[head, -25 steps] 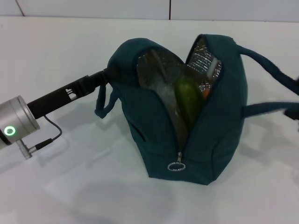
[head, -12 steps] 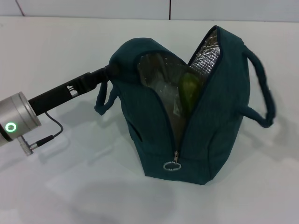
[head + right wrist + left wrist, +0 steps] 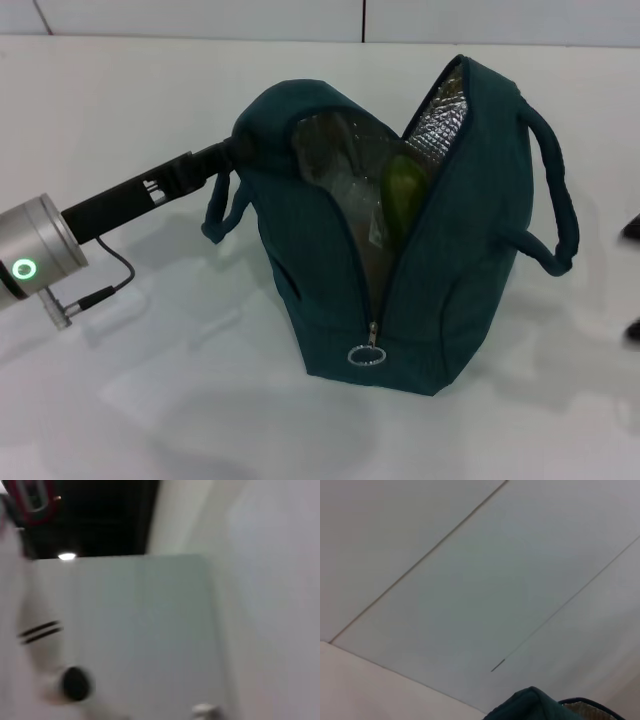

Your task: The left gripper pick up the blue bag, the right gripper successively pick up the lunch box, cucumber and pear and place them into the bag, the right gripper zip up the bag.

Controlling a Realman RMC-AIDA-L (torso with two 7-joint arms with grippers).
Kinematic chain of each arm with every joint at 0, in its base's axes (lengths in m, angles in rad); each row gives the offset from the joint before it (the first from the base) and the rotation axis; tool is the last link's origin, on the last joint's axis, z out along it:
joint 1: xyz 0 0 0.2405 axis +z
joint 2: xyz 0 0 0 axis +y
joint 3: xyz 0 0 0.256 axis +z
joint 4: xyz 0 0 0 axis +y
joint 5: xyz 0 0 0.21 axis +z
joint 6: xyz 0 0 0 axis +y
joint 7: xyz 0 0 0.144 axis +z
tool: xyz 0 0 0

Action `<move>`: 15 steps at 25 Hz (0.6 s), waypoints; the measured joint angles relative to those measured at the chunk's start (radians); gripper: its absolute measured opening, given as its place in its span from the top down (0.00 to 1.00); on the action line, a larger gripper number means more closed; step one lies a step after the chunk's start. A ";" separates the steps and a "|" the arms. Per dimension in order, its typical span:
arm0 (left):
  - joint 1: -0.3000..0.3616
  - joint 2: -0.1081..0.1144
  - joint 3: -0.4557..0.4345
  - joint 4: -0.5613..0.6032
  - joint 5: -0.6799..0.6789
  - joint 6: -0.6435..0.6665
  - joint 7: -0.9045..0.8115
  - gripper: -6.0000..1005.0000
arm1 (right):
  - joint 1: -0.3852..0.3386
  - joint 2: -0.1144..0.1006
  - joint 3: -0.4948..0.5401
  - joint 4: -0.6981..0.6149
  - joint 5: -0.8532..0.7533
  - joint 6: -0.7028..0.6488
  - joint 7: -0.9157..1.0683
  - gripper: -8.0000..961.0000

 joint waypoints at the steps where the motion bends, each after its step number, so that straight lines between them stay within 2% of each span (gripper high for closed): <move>1: 0.000 0.000 0.000 0.000 0.000 -0.003 0.000 0.94 | 0.023 0.005 -0.001 -0.011 -0.060 -0.004 0.032 0.26; 5: -0.007 0.000 0.000 0.000 0.000 -0.011 0.000 0.94 | 0.103 0.036 -0.001 -0.021 -0.228 0.043 0.137 0.26; 10: -0.015 -0.002 0.000 0.000 0.000 -0.019 0.001 0.94 | 0.188 0.092 0.000 -0.021 -0.415 0.187 0.277 0.26; 11: -0.015 -0.002 0.000 0.000 0.000 -0.019 0.001 0.94 | 0.207 0.111 0.001 -0.021 -0.453 0.244 0.309 0.26; 15: -0.016 -0.002 0.000 0.000 -0.001 -0.019 0.001 0.94 | 0.227 0.139 -0.001 -0.023 -0.486 0.328 0.342 0.26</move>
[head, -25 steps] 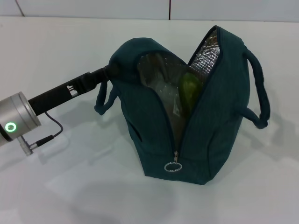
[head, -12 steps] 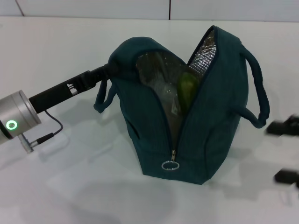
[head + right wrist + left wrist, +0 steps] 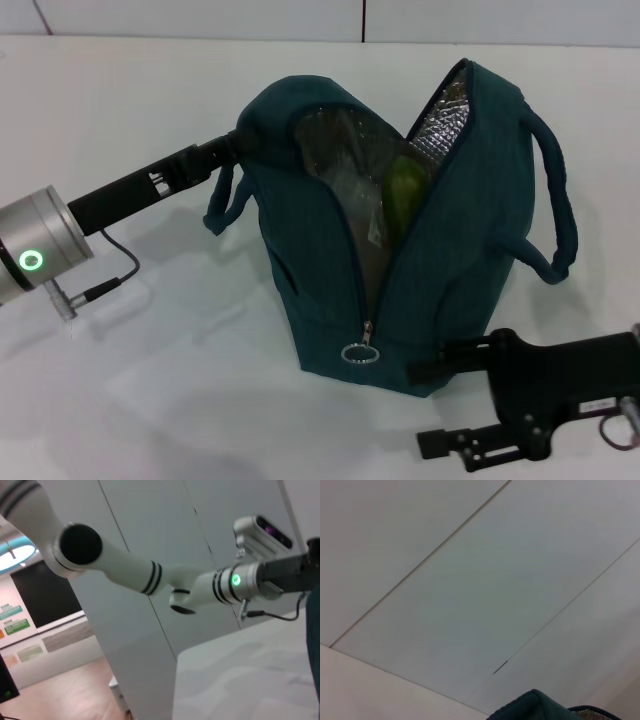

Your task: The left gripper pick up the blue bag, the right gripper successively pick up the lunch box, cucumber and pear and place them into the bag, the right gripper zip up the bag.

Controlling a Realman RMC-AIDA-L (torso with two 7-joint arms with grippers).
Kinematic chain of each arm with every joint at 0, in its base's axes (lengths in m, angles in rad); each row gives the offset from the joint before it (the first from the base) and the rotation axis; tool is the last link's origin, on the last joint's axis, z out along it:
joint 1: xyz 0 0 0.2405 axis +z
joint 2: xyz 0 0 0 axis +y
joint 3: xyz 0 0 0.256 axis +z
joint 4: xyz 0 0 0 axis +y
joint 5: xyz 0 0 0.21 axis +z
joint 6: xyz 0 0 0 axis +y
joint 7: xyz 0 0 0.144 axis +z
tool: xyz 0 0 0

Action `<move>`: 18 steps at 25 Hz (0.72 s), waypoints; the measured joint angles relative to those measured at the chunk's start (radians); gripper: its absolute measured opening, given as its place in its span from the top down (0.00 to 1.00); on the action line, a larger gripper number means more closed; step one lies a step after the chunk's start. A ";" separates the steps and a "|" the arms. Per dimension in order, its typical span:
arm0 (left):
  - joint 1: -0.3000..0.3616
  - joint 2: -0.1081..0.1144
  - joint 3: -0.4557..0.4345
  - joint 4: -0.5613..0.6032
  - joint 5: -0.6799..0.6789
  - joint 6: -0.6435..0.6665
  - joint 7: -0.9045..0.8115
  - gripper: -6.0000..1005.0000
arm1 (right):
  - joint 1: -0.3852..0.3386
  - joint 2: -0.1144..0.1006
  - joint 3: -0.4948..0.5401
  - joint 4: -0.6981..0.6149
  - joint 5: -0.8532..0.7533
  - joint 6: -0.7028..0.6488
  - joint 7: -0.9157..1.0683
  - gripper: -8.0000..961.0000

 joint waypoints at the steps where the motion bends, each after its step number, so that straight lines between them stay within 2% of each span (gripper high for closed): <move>1: 0.000 0.000 0.000 0.000 0.000 0.000 0.000 0.94 | 0.003 0.005 0.000 -0.001 -0.004 0.014 0.005 0.26; 13: 0.001 -0.003 0.000 -0.011 -0.001 0.000 0.001 0.94 | 0.020 0.062 0.001 -0.003 -0.012 0.180 0.034 0.26; 18: 0.002 -0.001 0.000 -0.015 -0.001 0.000 0.003 0.94 | 0.022 0.062 0.004 -0.008 -0.006 0.194 0.050 0.26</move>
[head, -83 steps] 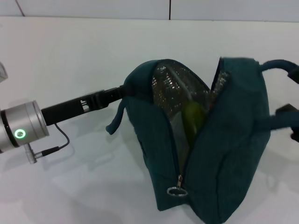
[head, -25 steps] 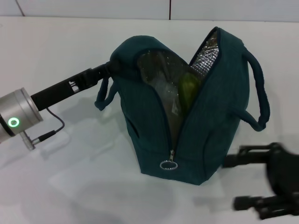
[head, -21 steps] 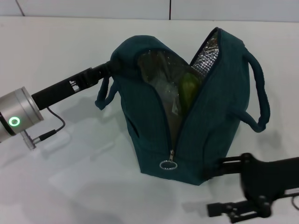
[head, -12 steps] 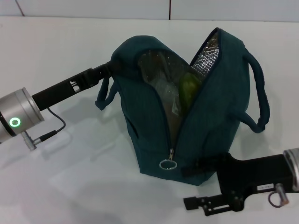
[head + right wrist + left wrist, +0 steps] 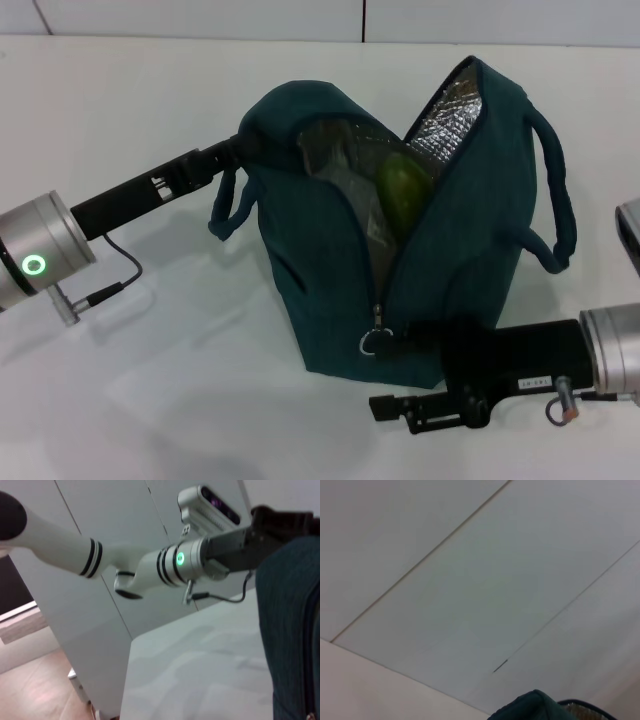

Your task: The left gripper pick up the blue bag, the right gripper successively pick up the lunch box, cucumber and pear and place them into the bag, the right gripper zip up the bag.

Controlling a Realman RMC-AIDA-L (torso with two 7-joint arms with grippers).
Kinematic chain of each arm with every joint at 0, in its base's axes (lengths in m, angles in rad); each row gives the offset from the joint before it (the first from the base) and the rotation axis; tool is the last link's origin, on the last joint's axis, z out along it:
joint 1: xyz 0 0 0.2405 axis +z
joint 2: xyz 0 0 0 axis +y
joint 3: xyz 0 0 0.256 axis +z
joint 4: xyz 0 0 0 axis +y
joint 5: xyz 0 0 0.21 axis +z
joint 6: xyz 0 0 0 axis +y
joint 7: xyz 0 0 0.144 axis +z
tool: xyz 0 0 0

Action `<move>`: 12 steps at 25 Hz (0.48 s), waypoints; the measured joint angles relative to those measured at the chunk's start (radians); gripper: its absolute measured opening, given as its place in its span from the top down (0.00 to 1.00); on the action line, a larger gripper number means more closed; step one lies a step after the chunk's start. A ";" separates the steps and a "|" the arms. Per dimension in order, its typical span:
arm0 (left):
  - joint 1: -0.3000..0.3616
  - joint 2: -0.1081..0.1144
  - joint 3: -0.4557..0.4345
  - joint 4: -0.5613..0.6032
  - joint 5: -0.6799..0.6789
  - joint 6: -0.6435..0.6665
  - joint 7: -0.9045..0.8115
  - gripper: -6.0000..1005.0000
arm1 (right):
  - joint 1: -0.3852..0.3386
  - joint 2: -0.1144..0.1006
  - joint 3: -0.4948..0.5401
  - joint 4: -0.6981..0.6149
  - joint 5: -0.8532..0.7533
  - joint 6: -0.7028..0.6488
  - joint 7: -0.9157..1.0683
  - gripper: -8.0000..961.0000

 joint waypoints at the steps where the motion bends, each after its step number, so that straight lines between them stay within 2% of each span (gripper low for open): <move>1: 0.002 0.001 0.000 0.000 0.000 0.000 0.000 0.94 | -0.002 -0.003 0.001 -0.007 0.003 -0.006 0.004 0.26; 3: 0.007 0.002 0.000 0.000 0.000 -0.001 0.000 0.94 | -0.010 -0.015 0.001 -0.027 0.006 -0.030 0.020 0.26; 7: 0.010 0.003 0.000 0.000 0.000 -0.009 0.000 0.94 | -0.031 -0.058 0.016 -0.049 0.007 -0.102 0.057 0.26; 10: 0.010 0.002 0.000 0.000 0.000 -0.015 0.000 0.94 | -0.046 -0.070 0.036 -0.050 0.007 -0.118 0.063 0.26; 12: 0.010 0.002 0.000 0.000 0.000 -0.016 0.000 0.94 | -0.061 -0.070 0.056 -0.058 0.006 -0.115 0.061 0.26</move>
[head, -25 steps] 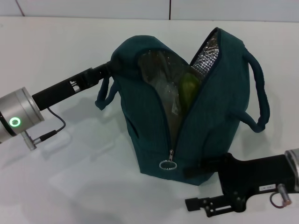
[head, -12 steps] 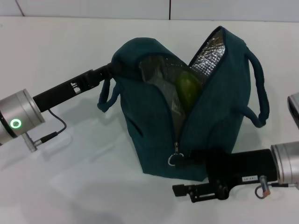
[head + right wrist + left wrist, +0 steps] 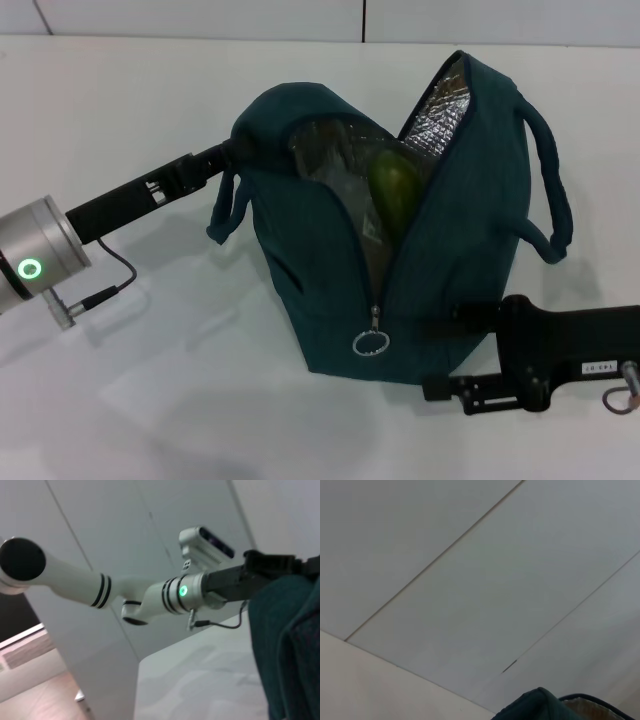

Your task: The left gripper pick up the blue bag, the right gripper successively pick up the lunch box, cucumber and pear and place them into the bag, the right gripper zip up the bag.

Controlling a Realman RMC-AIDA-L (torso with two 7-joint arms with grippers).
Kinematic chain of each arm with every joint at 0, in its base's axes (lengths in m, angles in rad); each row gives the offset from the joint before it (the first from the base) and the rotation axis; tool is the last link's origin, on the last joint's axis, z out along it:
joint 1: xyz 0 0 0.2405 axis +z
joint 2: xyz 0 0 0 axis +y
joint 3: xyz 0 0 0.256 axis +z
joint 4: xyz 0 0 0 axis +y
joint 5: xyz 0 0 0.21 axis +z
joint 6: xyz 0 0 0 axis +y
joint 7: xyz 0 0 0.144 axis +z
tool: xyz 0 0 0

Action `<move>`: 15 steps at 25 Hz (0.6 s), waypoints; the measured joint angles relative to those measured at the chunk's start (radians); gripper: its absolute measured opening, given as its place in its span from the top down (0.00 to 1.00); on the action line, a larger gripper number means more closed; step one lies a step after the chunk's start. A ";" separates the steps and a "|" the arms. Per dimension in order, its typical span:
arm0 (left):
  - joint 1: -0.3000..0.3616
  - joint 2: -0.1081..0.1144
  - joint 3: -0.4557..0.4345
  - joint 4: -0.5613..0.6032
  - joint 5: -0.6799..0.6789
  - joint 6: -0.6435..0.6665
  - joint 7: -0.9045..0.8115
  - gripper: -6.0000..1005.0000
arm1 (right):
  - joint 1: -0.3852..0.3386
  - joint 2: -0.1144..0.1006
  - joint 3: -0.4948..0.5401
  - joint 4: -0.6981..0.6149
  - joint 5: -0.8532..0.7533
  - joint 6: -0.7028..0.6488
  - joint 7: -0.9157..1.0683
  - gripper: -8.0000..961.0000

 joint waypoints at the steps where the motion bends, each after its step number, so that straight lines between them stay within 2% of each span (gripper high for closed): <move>1: 0.000 0.000 0.000 0.000 0.000 0.000 0.000 0.94 | -0.005 0.002 0.008 -0.006 -0.001 0.006 -0.002 0.26; 5: 0.000 0.000 0.000 0.000 0.001 -0.001 0.000 0.94 | -0.012 0.028 0.008 -0.027 -0.009 0.077 -0.008 0.26; 9: -0.003 0.000 0.000 0.000 0.003 -0.001 0.000 0.94 | 0.012 0.062 0.003 -0.028 -0.049 0.156 -0.011 0.26; 15: -0.005 0.000 0.000 0.000 0.007 -0.001 0.000 0.94 | 0.032 0.076 -0.012 -0.028 -0.059 0.206 -0.004 0.26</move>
